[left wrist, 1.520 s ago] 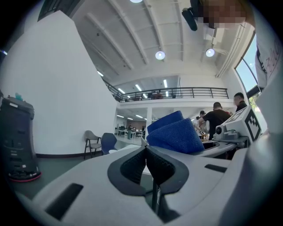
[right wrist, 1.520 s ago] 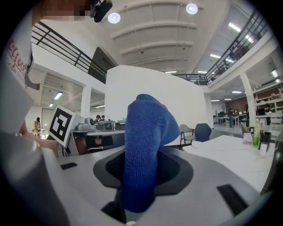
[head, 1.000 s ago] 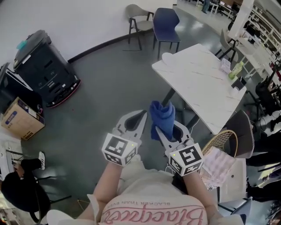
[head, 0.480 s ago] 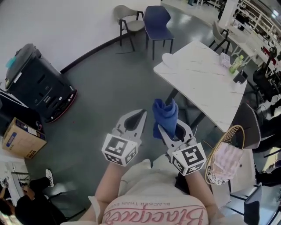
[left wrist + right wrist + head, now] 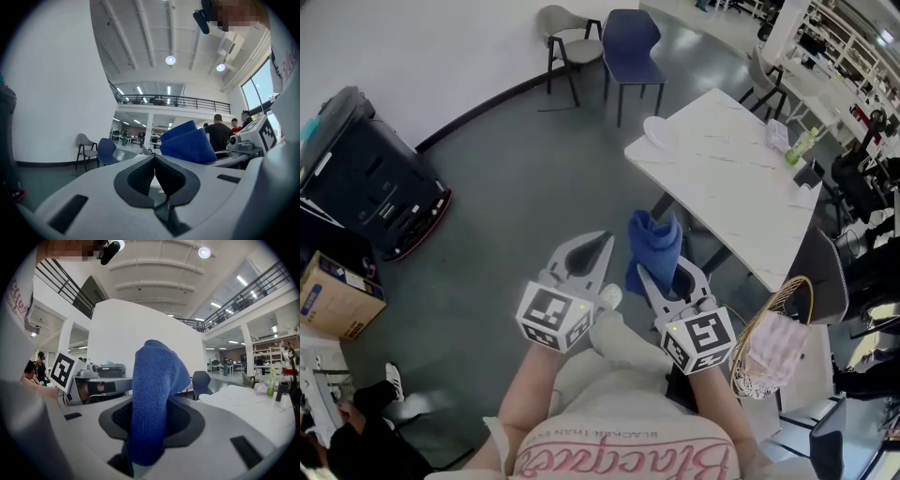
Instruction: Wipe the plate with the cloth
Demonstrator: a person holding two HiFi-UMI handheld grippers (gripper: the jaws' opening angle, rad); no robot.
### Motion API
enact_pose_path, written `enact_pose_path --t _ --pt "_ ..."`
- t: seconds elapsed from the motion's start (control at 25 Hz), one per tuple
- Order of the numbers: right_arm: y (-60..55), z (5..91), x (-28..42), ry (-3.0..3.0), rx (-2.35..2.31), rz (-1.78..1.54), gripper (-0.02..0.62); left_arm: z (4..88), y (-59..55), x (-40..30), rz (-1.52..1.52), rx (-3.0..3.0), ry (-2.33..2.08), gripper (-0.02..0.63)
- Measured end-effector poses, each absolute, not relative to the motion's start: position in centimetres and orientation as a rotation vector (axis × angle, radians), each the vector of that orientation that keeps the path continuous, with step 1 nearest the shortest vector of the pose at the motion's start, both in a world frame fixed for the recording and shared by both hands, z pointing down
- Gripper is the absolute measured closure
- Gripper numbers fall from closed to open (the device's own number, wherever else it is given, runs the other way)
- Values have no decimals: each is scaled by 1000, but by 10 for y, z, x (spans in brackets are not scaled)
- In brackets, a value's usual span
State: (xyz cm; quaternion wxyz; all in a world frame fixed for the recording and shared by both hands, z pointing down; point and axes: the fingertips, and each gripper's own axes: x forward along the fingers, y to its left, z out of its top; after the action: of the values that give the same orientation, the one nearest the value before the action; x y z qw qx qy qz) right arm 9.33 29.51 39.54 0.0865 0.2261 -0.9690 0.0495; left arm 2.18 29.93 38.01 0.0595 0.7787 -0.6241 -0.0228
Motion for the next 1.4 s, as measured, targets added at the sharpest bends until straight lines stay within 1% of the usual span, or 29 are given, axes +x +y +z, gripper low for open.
enact_pose_path --t 0.36,0.68,1.4 --pt "246 398 44 -2895 670 179 459 383 250 -20 -32 2363 -1890 604" --pt "175 394 13 -2879 724 207 459 378 178 -58 -23 2370 -1864 604" --pt "7 397 -27 -2821 889 297 459 378 9 -94 82 2463 -1704 604"
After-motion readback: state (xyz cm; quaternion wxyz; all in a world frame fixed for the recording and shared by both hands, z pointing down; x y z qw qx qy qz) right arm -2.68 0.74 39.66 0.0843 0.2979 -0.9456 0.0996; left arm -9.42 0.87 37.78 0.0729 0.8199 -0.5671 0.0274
